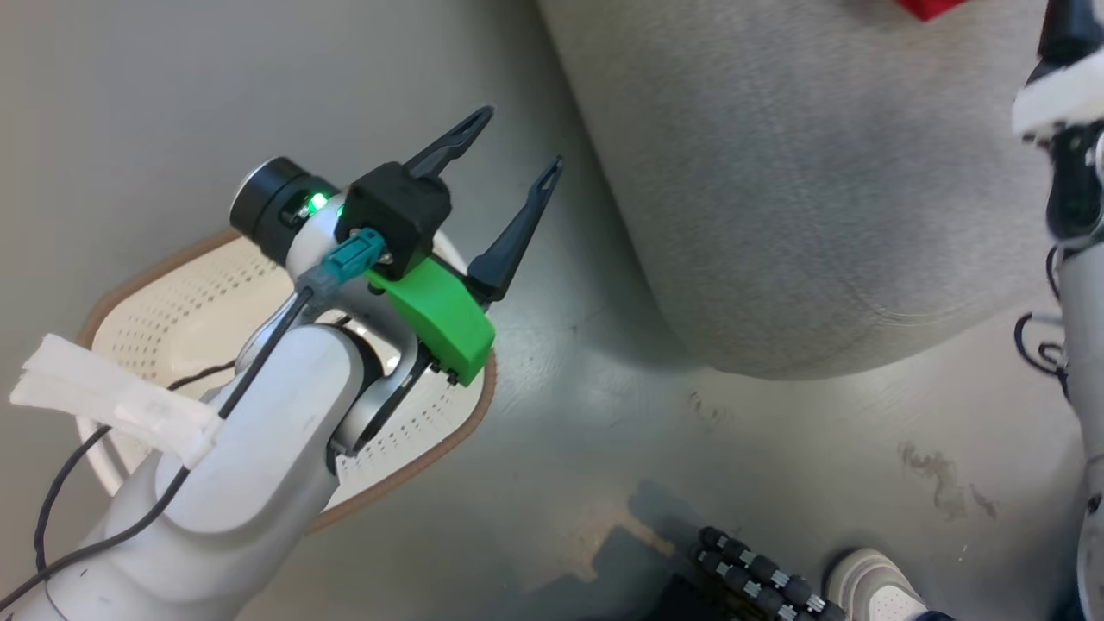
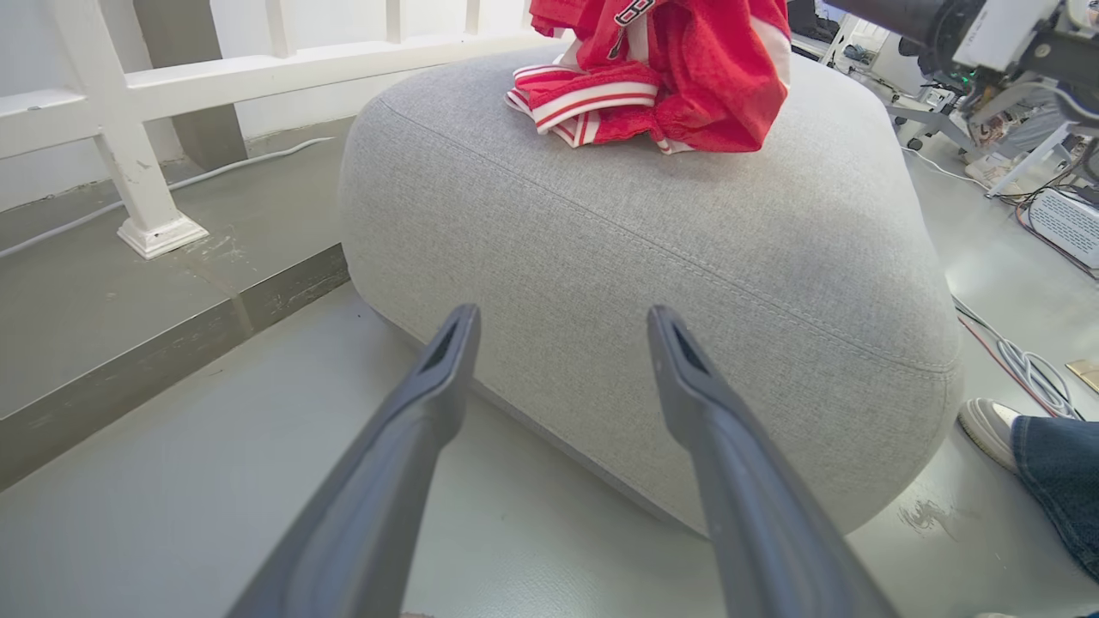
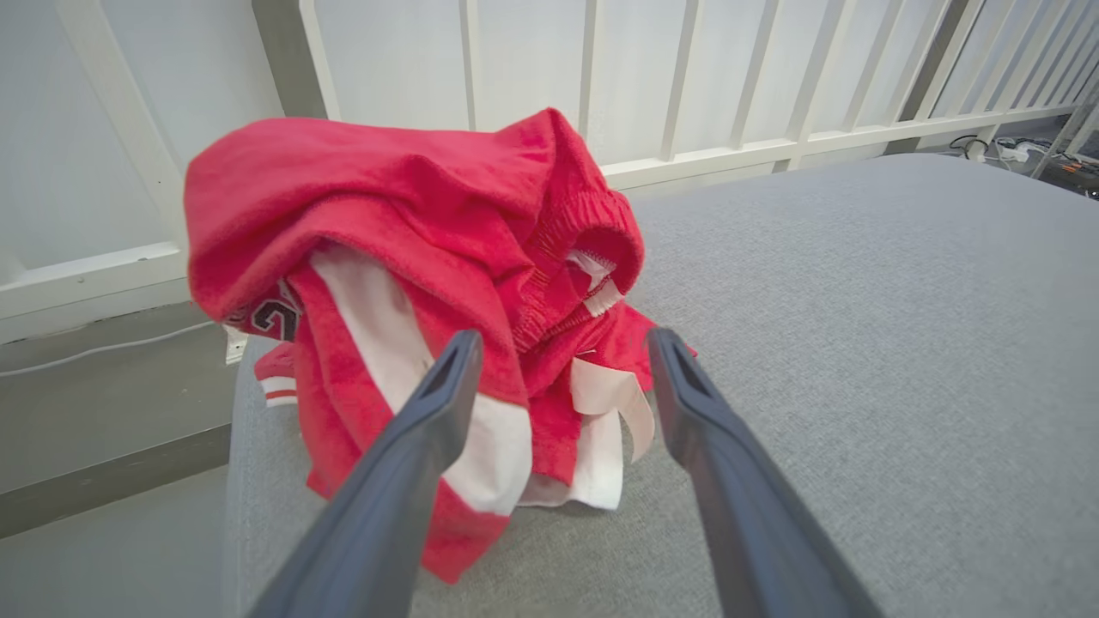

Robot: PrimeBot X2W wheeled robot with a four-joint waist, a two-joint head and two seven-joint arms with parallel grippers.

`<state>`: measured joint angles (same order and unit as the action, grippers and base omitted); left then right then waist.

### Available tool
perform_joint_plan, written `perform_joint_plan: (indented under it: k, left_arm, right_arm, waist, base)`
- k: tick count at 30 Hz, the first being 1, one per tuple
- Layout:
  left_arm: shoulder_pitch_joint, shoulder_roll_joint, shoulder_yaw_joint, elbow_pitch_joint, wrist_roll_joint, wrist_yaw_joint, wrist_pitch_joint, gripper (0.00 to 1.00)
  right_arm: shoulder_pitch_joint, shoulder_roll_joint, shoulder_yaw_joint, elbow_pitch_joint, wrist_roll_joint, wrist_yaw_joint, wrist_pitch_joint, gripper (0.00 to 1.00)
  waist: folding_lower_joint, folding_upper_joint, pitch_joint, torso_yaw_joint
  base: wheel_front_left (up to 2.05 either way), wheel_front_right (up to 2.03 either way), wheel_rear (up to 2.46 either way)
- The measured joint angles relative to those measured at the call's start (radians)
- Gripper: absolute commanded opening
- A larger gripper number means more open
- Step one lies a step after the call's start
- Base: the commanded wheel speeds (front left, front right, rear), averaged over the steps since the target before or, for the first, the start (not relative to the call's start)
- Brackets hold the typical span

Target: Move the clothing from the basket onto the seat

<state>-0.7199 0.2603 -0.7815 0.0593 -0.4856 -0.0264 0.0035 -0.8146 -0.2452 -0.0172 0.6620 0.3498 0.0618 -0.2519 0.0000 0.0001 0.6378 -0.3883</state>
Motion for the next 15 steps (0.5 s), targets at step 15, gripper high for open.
perform_joint_plan:
  k: [15]
  left_arm:
    - [0.083, -0.029, 0.054, 0.077, -0.070, 0.007, -0.117, 1.00]
  right_arm:
    - [0.155, 0.034, 0.006, -0.150, -0.072, 0.018, 0.000, 1.00]
  waist:
    - [0.0000, 0.0000, -0.163, -0.056]
  base:
    - [0.00, 0.00, 0.00]
